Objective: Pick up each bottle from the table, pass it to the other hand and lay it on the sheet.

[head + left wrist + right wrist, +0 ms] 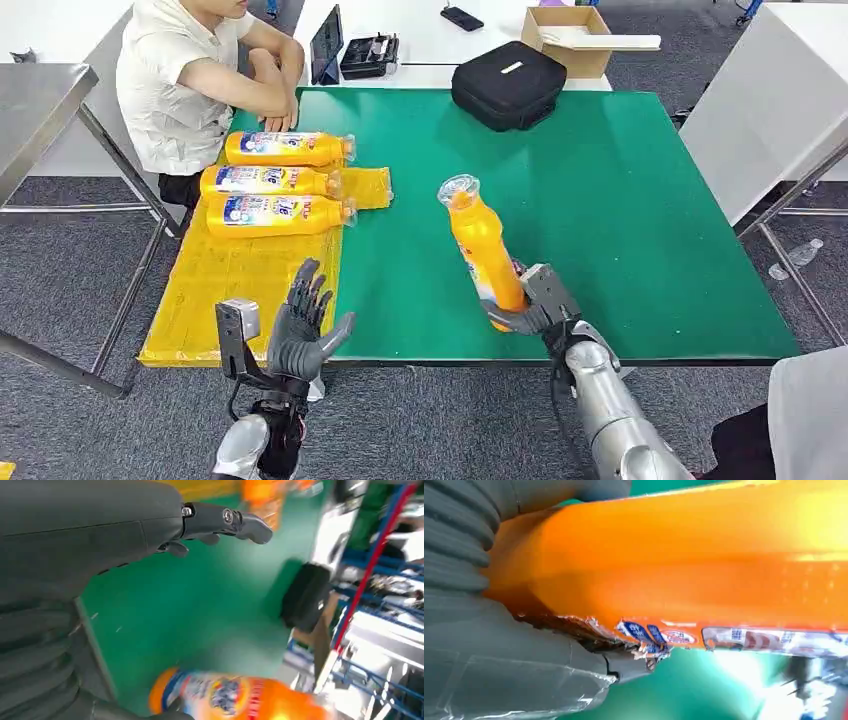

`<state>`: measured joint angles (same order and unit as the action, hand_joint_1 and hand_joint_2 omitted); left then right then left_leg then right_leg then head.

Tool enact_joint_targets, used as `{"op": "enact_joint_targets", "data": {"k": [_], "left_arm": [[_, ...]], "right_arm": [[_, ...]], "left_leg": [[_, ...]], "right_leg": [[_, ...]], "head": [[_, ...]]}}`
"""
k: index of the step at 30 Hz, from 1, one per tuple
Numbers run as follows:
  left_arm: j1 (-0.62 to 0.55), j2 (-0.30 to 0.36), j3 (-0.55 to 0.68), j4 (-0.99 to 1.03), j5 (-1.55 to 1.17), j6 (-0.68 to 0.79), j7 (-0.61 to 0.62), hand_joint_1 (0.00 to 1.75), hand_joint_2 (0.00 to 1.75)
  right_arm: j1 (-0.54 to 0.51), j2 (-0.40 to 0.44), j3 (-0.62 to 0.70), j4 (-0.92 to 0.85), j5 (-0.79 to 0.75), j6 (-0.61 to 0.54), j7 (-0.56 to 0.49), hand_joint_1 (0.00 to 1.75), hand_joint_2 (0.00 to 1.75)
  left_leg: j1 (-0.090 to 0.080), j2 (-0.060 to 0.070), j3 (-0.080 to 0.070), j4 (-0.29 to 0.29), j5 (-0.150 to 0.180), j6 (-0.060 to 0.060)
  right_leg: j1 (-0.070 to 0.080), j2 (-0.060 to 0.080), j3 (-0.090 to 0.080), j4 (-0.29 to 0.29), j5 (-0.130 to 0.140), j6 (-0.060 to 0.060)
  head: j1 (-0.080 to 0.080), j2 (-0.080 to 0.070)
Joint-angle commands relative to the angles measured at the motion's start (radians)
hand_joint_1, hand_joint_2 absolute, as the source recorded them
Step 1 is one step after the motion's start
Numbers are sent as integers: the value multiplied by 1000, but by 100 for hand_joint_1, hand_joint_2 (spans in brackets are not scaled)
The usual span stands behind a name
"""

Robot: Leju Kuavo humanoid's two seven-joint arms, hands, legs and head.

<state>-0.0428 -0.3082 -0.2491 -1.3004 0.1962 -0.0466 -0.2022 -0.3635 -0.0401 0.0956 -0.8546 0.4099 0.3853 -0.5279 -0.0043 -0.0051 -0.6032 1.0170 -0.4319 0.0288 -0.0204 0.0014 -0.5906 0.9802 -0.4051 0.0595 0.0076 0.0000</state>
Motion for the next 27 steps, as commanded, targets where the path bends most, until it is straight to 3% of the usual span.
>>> {"op": "enact_joint_targets", "data": {"k": [1, 4, 7, 19, 23, 27], "left_arm": [[-41, -17, -47, 175, -102, 41, -19, 0, 175], [-99, -40, -37, 197, -226, 34, 1, 0, 175], [-95, -41, -49, 192, -207, -4, -31, 0, 175], [-78, -41, -78, 115, -209, -10, -100, 0, 175], [-46, -41, -104, 42, -172, -56, -61, 0, 175], [-31, -41, -122, 47, -118, -100, -47, 0, 175]], "right_arm": [[-24, -48, 426, -150, -67, -48, 36, 175, 175], [-36, -59, 538, -150, -56, -46, 47, 175, 175], [-59, -67, 614, -145, -71, -33, 43, 150, 175], [-74, -65, 681, -129, -119, -59, 77, 166, 175], [-64, -78, 689, -125, -122, -86, 80, 175, 175], [-78, -77, 682, -106, -130, -93, 75, 173, 175]], "left_leg": [[1, 2, -1, 0, -1, -1], [0, 1, -1, 0, -1, -1], [0, 1, -2, 1, -2, -2], [0, 0, -5, 0, -1, 0], [1, -1, -4, 2, -2, -1], [0, -1, -4, 1, -1, -1]], "right_leg": [[1, 2, -1, 0, -1, -1], [0, 0, -1, 0, -1, -1], [1, 0, -2, 1, -1, -3], [0, -1, -4, 0, 0, -1], [1, -2, -3, 0, -2, -2], [0, -1, -3, 0, -1, -2]], "head": [[0, 0], [1, 0], [1, 0], [0, 0], [0, 0], [1, 0]]}}
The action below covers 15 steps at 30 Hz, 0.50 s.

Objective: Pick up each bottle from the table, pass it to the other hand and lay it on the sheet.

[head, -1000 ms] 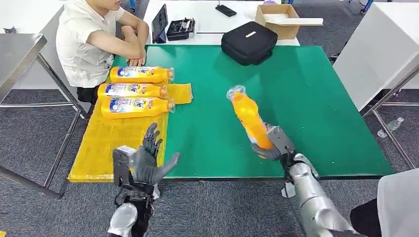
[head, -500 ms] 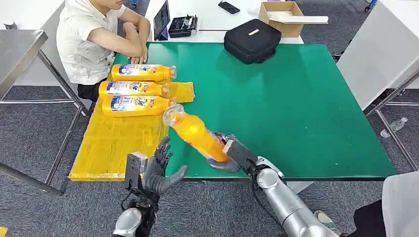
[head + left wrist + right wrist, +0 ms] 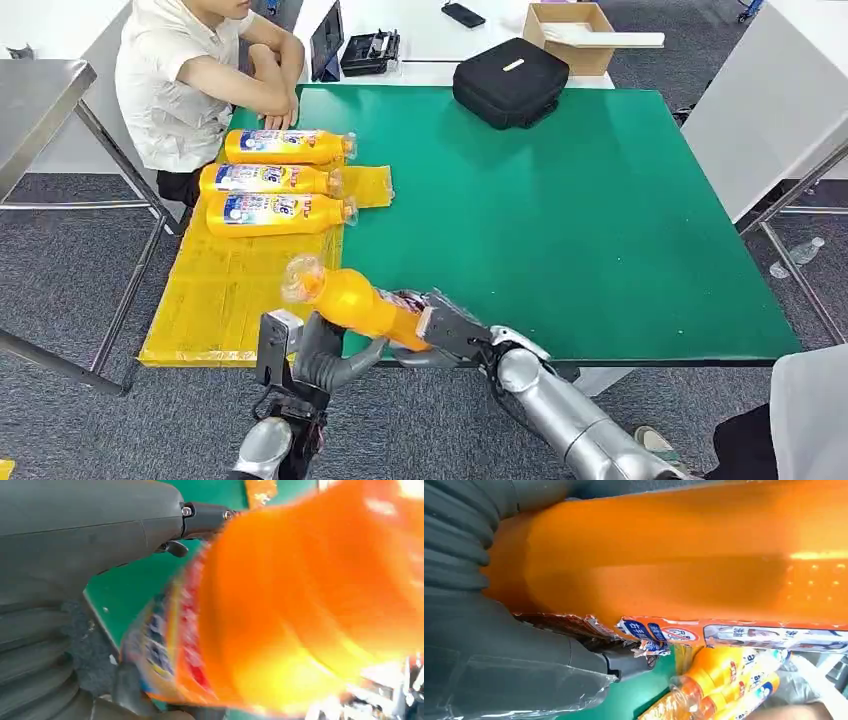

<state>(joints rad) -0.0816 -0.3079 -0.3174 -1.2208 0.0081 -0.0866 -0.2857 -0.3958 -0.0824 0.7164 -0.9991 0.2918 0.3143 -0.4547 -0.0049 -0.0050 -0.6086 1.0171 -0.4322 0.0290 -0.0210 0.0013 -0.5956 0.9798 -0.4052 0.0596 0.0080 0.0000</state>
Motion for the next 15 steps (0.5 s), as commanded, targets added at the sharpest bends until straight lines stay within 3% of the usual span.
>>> {"op": "enact_joint_targets", "data": {"k": [1, 15], "left_arm": [[8, -41, -56, -31, 68, -57, 30, 0, 175], [-45, -41, -37, 32, 94, 30, 2, 0, 175]], "right_arm": [[-48, -29, 61, 48, -11, -25, 2, 175, 175], [-46, -15, 101, 50, 19, -40, 6, 175, 175]], "left_leg": [[0, 0, 1, 0, -1, -1], [1, -1, 1, 0, 0, -1]], "right_leg": [[1, 0, 1, 0, -1, -1], [1, -1, 1, 0, -1, -1]], "head": [[0, 0], [0, 0]]}}
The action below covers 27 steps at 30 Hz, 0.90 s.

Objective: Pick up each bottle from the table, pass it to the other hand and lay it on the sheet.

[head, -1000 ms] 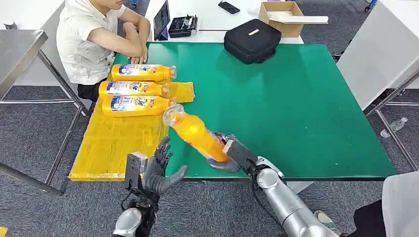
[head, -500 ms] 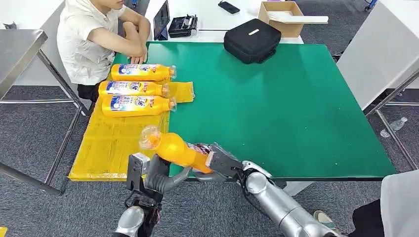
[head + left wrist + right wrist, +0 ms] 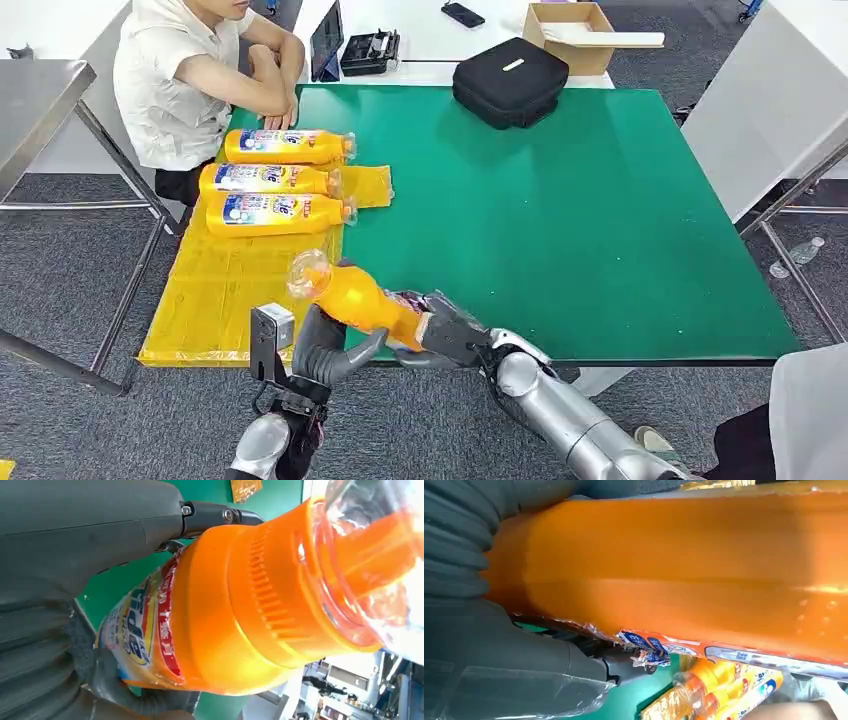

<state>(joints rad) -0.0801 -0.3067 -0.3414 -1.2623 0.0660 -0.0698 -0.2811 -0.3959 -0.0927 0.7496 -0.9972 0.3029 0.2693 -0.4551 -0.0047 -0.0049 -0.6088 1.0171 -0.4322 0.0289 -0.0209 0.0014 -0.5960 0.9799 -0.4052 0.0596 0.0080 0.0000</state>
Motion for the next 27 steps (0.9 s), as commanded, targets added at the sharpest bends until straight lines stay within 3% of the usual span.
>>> {"op": "enact_joint_targets", "data": {"k": [1, 7, 13, 14, 15, 16, 22, 23, 24, 25, 26, 27], "left_arm": [[-49, -42, -12, 80, 37, 15, -2, 0, 175], [-87, -42, -19, 140, 21, 106, -39, 0, 175], [-94, -42, -30, 143, 35, 103, -41, 0, 175], [-95, -42, -34, 144, 36, 102, -41, 7, 175], [-95, -42, -34, 146, 39, 101, -43, 161, 175], [-98, -42, -35, 152, 40, 101, -44, 175, 175], [-102, -42, -31, 156, 76, 91, -55, 175, 175], [-100, -42, -29, 149, 77, 92, -56, 175, 175], [-99, -42, -28, 146, 77, 92, -56, 175, 175], [-94, -42, -24, 137, 77, 93, -56, 175, 175], [-90, -42, -21, 130, 81, 90, -59, 175, 175], [-89, -42, -20, 129, 81, 90, -59, 175, 175]], "right_arm": [[-48, -5, 69, 49, 9, 5, 7, 175, 175], [-41, -2, 80, 21, 13, 2, 19, 175, 175], [-37, -1, 83, 16, 10, 3, 25, 175, 175], [-41, 2, 80, 21, 7, 4, 25, 175, 175], [-43, 4, 79, 25, 5, 3, 25, 175, 175], [-45, 8, 76, 28, 1, 3, 23, 175, 175], [-49, 8, 69, 32, -14, 10, 19, 171, 175], [-42, 8, 59, 29, -18, 4, 19, 155, 175], [-37, 8, 54, 29, -20, 1, 20, 84, 175], [-21, 10, 37, 25, -23, -9, 23, 31, 175], [-5, 11, 24, 27, -27, -14, 27, 9, 175], [-2, 8, 25, 27, -26, -16, 25, 9, 175]], "left_leg": [[1, -1, 1, 0, -1, -1], [1, 0, 2, 1, -1, -2], [1, -2, 2, 1, -1, -2], [2, -1, 4, 1, -2, -2], [0, -1, 1, 0, -1, -1], [1, -1, 2, 1, -1, -2], [1, 0, 2, 1, -2, -2], [1, 0, 2, 1, -1, -1], [1, -1, 1, 1, -1, -1], [0, -1, 0, 0, 0, -1], [1, 0, 2, 1, -1, -2], [1, -2, 1, 0, 0, -1]], "right_leg": [[1, -1, 1, 0, -1, -1], [1, -1, 3, 0, -1, -2], [1, -2, 3, 0, -2, -3], [2, -2, 5, 0, -3, -4], [1, -1, 1, 0, -1, -2], [1, -2, 3, 0, -2, -2], [1, -1, 3, 1, -2, -3], [1, -1, 2, 0, -1, -2], [1, -1, 1, 0, -1, -2], [1, -1, 1, 0, -1, -1], [1, -1, 2, 0, -1, -3], [1, -2, 2, 0, -1, -2]], "head": [[0, 0], [0, 0], [0, 0], [0, 0], [0, 0], [0, 0], [0, 0], [0, 0], [0, 0], [0, 0], [0, 0], [0, 0]]}}
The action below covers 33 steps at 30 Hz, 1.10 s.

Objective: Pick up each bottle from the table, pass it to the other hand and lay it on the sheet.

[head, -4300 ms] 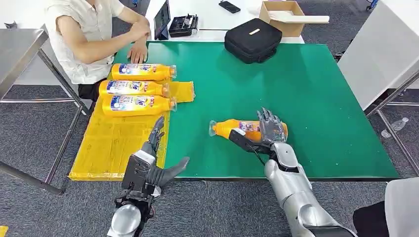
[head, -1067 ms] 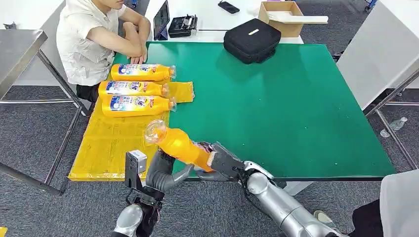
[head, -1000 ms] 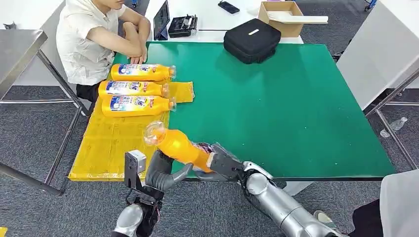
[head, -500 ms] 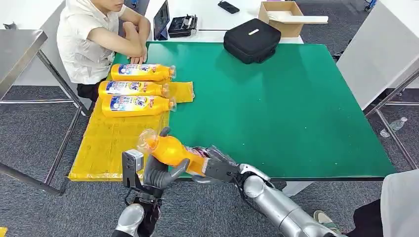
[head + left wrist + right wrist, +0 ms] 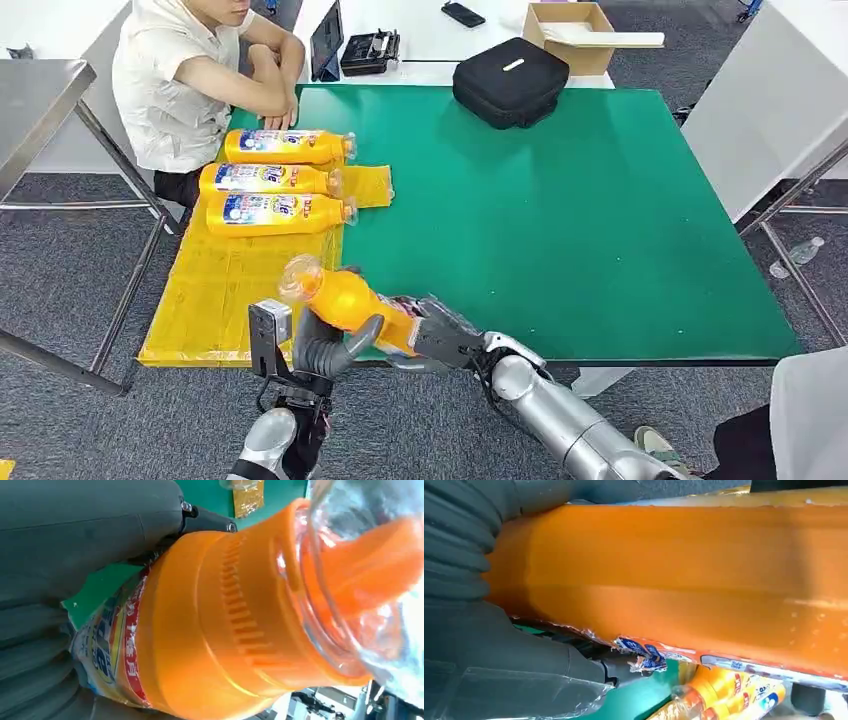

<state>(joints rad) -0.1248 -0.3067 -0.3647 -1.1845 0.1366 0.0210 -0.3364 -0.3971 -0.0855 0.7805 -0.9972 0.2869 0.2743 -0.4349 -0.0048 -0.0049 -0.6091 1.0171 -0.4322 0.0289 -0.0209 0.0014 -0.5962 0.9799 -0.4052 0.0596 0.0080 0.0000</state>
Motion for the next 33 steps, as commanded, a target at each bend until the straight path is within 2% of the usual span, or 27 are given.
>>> {"op": "enact_joint_targets", "data": {"k": [1, 2, 3, 9, 14, 23, 24, 26, 28, 29, 32, 33], "left_arm": [[-44, -42, 4, 51, 10, -1, -4, 175, 175], [-44, -42, 4, 51, 10, -1, -4, 175, 175], [-41, -42, 5, 47, 16, -8, -4, 175, 175], [-26, -42, 24, 22, 114, -62, 12, 175, 175], [-17, -42, 104, -75, 91, -13, -13, 175, 175], [-13, -42, 111, -87, 89, -22, 2, 175, 175], [-14, -42, 113, -88, 51, 6, -17, 175, 175], [-21, -24, 121, -136, -234, 144, -21, 175, 175], [-36, 10, 146, -199, -642, 233, -1, 175, 175], [-34, 5, 177, -219, -742, 242, 4, 175, 175], [-57, 21, 221, -206, -1075, 302, 14, 175, 175], [-67, 8, 246, -193, -1089, 300, 5, 175, 175]], "right_arm": [[2, -3, -5, 27, -8, -22, 2, 9, 175], [2, -3, -5, 27, -8, -22, 2, 9, 175], [7, -2, -12, 28, -8, -26, 2, 0, 175], [49, 4, -85, 67, 3, -61, 3, 0, 175], [133, 21, -178, 46, 48, -122, 5, 0, 175], [140, 21, -189, 37, 61, -119, 3, 0, 175], [148, 25, -204, 32, 64, -121, 6, 0, 175], [231, 14, -276, -34, 91, -152, 29, 0, 175], [308, 3, -366, -98, 116, -165, 33, 0, 175], [309, 0, -386, -97, 125, -165, 24, 0, 175], [267, 16, -465, -52, 137, -159, -6, 0, 175], [239, 25, -480, -23, 146, -149, -15, 0, 175]], "left_leg": [[1, -2, 1, 0, 0, -1], [2, -2, 5, 0, -2, -2], [1, -1, 2, 0, -1, -1], [2, -3, 5, 0, -2, -2], [1, -2, 2, 0, -1, -2], [1, 1, 2, 1, -2, -2], [2, 1, 4, 1, -3, -2], [1, -1, 2, 0, -1, -2], [2, -5, 2, 0, -1, -2], [2, -5, 5, 0, -3, -3], [0, -4, -2, 0, 0, -1], [1, -4, 0, 0, -1, -2]], "right_leg": [[1, -2, 2, 0, -1, -1], [2, -3, 6, 0, -3, -4], [1, -2, 2, 0, -1, -2], [2, -4, 6, -1, -3, -3], [2, -3, 3, 0, -2, -2], [1, 0, 3, 0, -2, -3], [2, 0, 4, 1, -3, -4], [1, -2, 2, 0, -1, -2], [2, -6, 4, 0, -3, -3], [3, -5, 7, 0, -4, -4], [0, -4, 0, 0, -1, -1], [1, -4, 1, 0, -1, -2]], "head": [[0, 0], [0, 0], [0, 0], [0, 0], [0, 0], [0, 0], [0, 0], [0, 0], [0, 0], [0, 0], [0, 0], [1, 0]]}}
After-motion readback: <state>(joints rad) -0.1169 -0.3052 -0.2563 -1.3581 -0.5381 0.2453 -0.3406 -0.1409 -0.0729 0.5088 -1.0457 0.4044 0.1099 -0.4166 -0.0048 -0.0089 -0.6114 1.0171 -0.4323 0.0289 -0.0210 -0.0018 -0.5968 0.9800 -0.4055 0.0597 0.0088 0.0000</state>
